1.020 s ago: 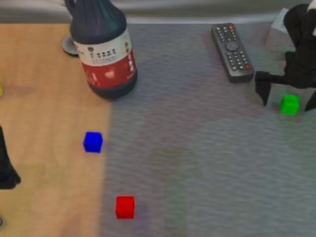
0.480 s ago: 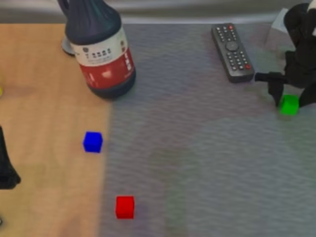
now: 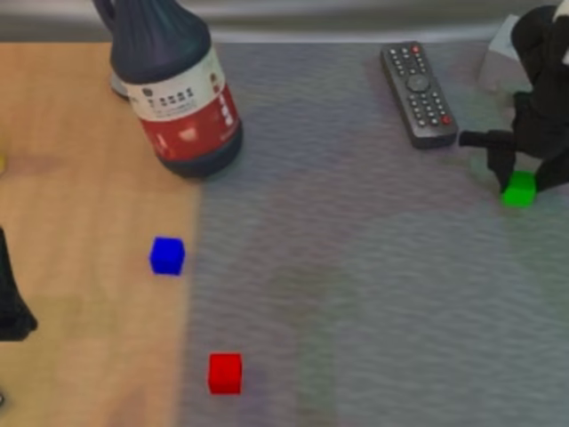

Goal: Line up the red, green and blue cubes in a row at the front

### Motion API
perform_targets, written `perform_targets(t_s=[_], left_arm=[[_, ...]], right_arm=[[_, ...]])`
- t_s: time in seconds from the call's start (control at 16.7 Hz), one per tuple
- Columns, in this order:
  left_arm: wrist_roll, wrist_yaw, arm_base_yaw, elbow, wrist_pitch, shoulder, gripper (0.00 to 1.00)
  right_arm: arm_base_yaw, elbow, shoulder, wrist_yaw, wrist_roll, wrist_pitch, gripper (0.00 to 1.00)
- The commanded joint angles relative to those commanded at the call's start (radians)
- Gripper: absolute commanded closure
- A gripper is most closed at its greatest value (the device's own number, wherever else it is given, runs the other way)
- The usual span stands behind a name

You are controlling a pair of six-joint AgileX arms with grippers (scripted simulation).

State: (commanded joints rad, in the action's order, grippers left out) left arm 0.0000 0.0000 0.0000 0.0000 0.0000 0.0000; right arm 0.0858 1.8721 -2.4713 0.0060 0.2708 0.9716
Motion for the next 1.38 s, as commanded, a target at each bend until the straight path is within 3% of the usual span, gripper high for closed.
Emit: perform_targets(t_s=[0.24,0.66,1.02,1.2,1.38], left_arm=[[0.0,0.0,0.0,0.0,0.0,0.0,0.0],[0.0,0.0,0.0,0.0,0.0,0.0,0.0],[0.0,0.0,0.0,0.0,0.0,0.0,0.0],[0.0,0.0,0.0,0.0,0.0,0.0,0.0],[0.0,0.0,0.0,0.0,0.0,0.0,0.0]], right_arm=[[0.0,0.026,0.044,0.01,-0.005,0.03,1.0],[0.008,0.175,0.1,0.009,-0.007,0.239,1.0],[0.017,0.169,0.106,0.009,0.008,0.24,1.0],[0.115,0.103,0.155,0.012,0.094,0.223,1.0],[0.303,-0.019,0.24,0.016,0.234,0.195,1.0]])
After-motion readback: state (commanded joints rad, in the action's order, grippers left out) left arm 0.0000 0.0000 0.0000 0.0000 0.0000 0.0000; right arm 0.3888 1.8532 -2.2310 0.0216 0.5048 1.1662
